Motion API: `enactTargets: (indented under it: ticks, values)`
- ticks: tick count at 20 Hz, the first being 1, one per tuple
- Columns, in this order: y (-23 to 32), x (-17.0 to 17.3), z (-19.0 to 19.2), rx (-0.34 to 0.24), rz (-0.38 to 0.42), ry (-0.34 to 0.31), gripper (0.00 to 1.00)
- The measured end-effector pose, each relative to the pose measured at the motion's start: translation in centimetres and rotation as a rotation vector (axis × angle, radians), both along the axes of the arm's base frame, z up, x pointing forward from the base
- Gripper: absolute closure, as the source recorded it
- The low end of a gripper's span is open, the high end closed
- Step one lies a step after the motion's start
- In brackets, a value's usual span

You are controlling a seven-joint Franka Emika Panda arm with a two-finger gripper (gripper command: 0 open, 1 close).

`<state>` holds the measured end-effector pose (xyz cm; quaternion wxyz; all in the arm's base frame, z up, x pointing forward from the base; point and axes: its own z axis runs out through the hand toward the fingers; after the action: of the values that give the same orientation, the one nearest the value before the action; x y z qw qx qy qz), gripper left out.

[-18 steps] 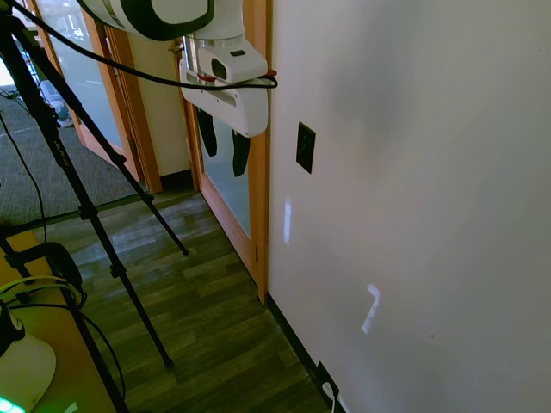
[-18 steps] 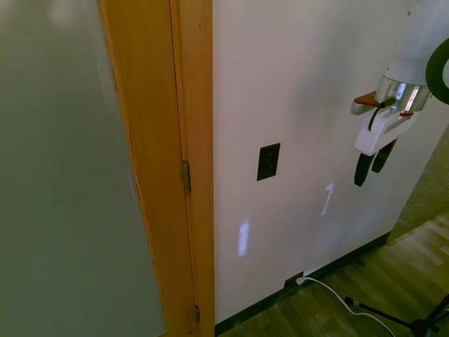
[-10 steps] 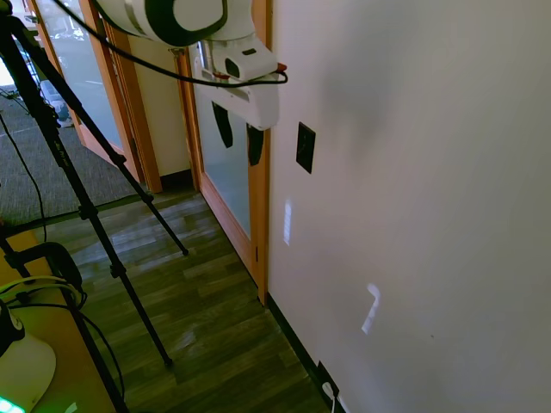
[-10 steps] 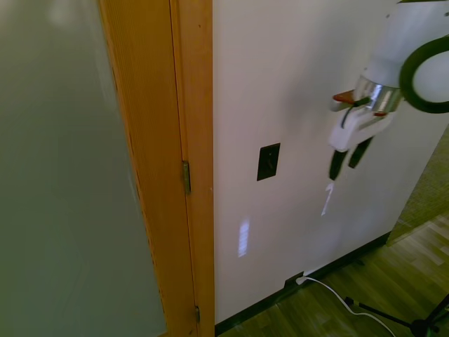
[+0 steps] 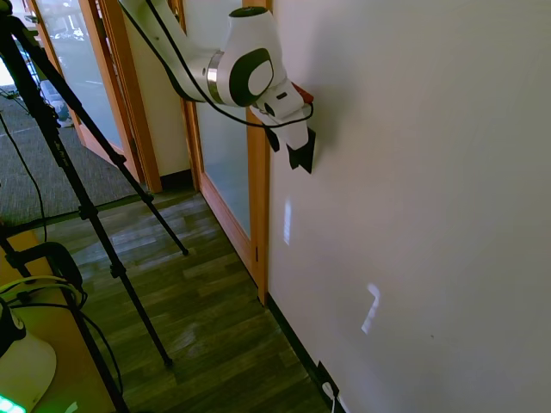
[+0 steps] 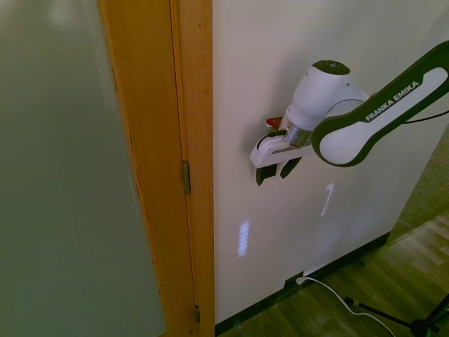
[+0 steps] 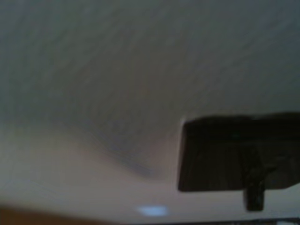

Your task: Turn on the light

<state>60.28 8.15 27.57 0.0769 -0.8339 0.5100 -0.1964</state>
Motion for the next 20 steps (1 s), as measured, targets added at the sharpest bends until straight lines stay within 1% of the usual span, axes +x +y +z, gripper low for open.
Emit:
enactTargets:
  ticks: [1,2,4,7,10,20]
  values:
    - [0.0,0.0,0.3,-0.01,-0.027,-0.025,0.0]
    - [0.0,-0.1,0.6,-0.02,-0.053,-0.047,1.0]
    - [0.4,-0.2,0.8,-0.035,-0.083,-0.068,1.0]
    - [0.8,-0.3,0.7,-0.033,-0.103,-0.069,1.0]
    - [0.0,-0.3,0.7,-0.031,-0.122,-0.078,1.0]
    - [-0.9,-0.6,0.4,-0.025,-0.129,-0.088,1.0]
